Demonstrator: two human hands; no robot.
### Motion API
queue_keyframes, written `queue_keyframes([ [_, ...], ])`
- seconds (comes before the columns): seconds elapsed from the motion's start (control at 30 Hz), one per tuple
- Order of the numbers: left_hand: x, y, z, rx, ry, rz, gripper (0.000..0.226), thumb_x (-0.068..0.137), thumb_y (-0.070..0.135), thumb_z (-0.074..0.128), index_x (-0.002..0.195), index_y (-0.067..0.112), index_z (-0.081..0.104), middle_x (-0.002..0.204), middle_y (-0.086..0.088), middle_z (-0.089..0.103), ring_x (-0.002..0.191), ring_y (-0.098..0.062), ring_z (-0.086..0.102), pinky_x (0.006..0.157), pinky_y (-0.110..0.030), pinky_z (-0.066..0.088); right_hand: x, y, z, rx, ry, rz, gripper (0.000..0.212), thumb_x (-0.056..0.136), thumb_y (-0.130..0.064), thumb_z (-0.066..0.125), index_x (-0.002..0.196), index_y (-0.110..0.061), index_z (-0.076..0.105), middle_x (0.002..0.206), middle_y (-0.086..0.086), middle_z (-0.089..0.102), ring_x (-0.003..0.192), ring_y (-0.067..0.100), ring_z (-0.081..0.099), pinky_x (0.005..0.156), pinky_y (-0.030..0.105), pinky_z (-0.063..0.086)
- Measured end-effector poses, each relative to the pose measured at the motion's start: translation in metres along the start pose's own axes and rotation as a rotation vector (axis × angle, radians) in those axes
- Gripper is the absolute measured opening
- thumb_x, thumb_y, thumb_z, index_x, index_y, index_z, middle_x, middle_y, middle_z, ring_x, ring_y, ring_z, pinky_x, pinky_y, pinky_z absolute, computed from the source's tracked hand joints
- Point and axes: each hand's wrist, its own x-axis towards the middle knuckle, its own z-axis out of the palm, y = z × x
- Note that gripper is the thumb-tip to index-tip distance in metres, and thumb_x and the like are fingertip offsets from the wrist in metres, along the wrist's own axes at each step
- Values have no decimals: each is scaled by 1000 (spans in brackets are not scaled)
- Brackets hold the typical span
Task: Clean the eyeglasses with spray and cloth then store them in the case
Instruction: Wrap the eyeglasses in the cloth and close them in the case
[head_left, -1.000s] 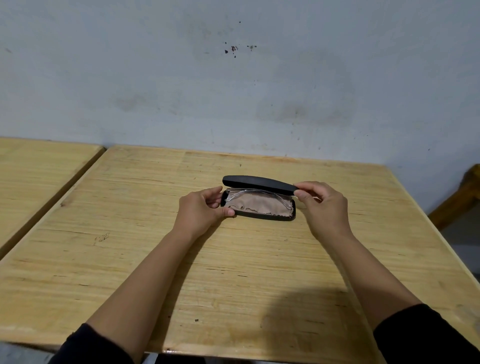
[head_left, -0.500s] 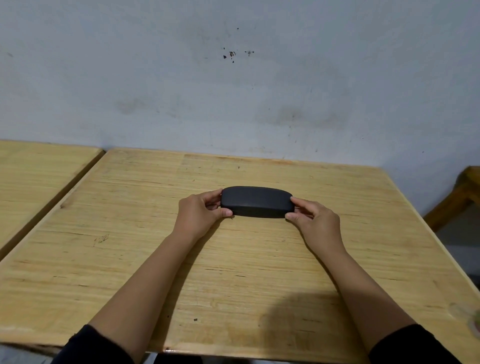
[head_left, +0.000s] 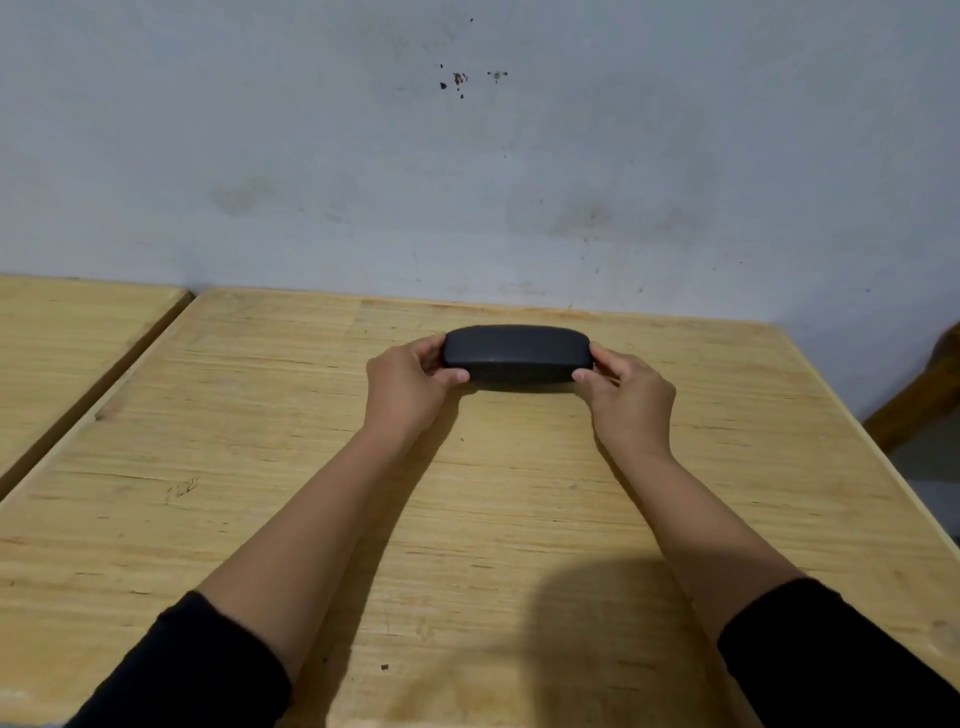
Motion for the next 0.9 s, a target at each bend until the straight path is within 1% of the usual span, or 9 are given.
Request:
queue_keyframes([
  [0.07,19,3,3,-17,7,5,52,76,12,74,124,11,57,116,-3,67,99,-6,61,99,-21,42,18,-2,8,-5,3,-1,40,86,-21,65,125,-14,59,120,2,65,106,13,58,94,33,46],
  [0.1,29,4,5,-21,7,4,52,76,11,74,125,10,56,117,-4,67,101,-8,62,101,-24,42,27,-2,12,-9,0,3,40,86,-21,65,125,-14,59,121,2,64,109,15,58,96,36,46],
  [0.2,54,2,12,-29,-4,-3,53,77,9,73,127,10,54,119,-5,65,105,-9,61,103,-26,42,51,-2,25,-18,-13,19,40,87,-20,64,126,-13,58,124,3,63,111,17,59,94,30,45],
  [0.3,73,-4,19,-11,2,-14,53,78,8,71,128,10,54,121,-4,64,105,-7,59,101,-20,38,70,1,39,-30,-28,40,40,87,-18,64,126,-12,58,125,5,62,112,17,58,90,21,41],
  [0.47,92,-17,29,-14,13,-69,55,78,10,72,129,10,52,121,-6,64,112,-12,59,105,-22,36,86,5,55,-51,-47,68,40,87,-16,64,126,-11,57,125,6,63,110,16,59,89,18,39],
  [0.57,98,-21,32,12,31,-61,56,78,13,72,130,13,51,121,-5,64,114,-13,57,109,-27,34,91,7,58,-51,-50,66,40,87,-16,64,126,-11,58,122,6,64,100,7,57,85,15,38],
  [0.7,99,-22,34,17,44,-56,55,78,12,71,130,12,51,122,-5,64,113,-12,58,105,-20,34,93,9,58,-45,-45,64,41,86,-15,65,126,-11,58,121,6,64,95,3,52,84,15,37],
  [0.83,96,-20,33,96,24,-34,56,81,18,69,133,15,48,122,-5,64,113,-15,58,103,-23,35,88,8,54,-118,-114,7,44,90,-17,59,133,-11,51,125,8,61,108,14,56,86,16,36],
  [0.9,91,-16,31,161,-11,-20,53,85,22,65,134,17,46,119,-5,64,111,-19,58,97,-24,38,84,9,52,-218,-190,-54,46,93,-19,53,137,-10,45,127,10,58,112,19,54,85,18,36],
])
